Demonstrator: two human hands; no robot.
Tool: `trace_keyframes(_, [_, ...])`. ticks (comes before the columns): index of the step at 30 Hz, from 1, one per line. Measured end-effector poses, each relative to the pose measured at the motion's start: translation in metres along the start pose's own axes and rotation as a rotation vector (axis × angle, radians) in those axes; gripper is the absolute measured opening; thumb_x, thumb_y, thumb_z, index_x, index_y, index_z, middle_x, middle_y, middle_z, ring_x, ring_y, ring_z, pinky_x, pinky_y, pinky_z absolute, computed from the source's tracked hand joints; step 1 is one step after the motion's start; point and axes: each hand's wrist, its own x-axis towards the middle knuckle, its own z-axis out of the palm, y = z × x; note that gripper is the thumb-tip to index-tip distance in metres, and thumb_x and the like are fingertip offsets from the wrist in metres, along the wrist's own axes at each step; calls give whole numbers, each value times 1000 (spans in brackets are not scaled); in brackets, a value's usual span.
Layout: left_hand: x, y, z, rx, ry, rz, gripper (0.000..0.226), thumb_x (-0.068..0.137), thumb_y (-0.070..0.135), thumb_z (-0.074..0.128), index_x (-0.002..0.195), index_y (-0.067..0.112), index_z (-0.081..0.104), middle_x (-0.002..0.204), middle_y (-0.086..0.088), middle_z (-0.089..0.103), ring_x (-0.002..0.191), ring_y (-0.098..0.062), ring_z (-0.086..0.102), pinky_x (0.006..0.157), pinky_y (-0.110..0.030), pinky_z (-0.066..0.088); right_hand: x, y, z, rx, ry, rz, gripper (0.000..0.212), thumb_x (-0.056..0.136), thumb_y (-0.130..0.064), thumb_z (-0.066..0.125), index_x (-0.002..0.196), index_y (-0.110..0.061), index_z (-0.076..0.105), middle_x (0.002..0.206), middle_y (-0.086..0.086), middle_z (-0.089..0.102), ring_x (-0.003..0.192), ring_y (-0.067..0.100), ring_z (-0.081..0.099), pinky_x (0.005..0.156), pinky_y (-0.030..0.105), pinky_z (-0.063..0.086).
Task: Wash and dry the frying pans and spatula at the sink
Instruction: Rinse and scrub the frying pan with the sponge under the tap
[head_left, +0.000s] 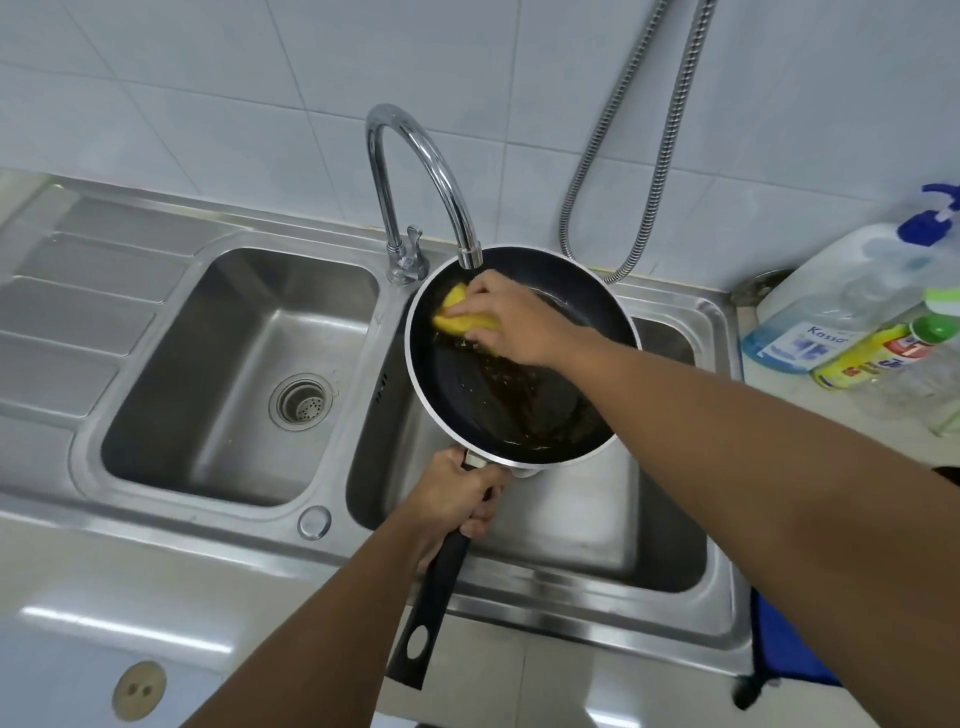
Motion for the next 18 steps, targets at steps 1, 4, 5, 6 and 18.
trace_keyframes(1, [1,1,-1,-2,10,1,13,94,10,66,90,9,54,72,-8,45,47,-12,35,39,-22,26,-3,-6,7,18,-23,-30,42,88,-24,76,129,-28,68,126,1,51,115,19,51,104,34,41])
trace_keyframes(4, [4,3,-3,-20,40,-6,15,92,5,64,89,10,51,72,-10,44,46,-13,32,39,-19,24,-25,-12,23,77,-103,-95,34,85,-21,78,118,-29,76,120,0,55,112,17,52,102,30,39])
trace_keyframes(5, [4,3,-4,-30,45,-12,15,93,4,64,90,9,50,72,-10,45,45,-13,32,38,-18,23,-36,-10,25,83,-129,-113,30,84,-19,78,113,-28,78,116,0,57,108,15,54,99,27,40])
trace_keyframes(6, [5,3,-4,-40,45,-19,15,93,3,63,90,9,50,70,-9,46,44,-12,31,38,-18,23,-48,-6,25,81,-158,-128,28,82,-17,78,108,-27,81,113,-1,59,103,13,56,95,24,41])
trace_keyframes(18, [4,8,-2,12,-10,-33,13,91,-2,59,95,8,51,71,-8,50,44,-11,34,36,-20,25,-65,63,-29,-213,-23,192,26,80,-7,71,105,-13,72,112,10,52,104,30,55,96,39,44])
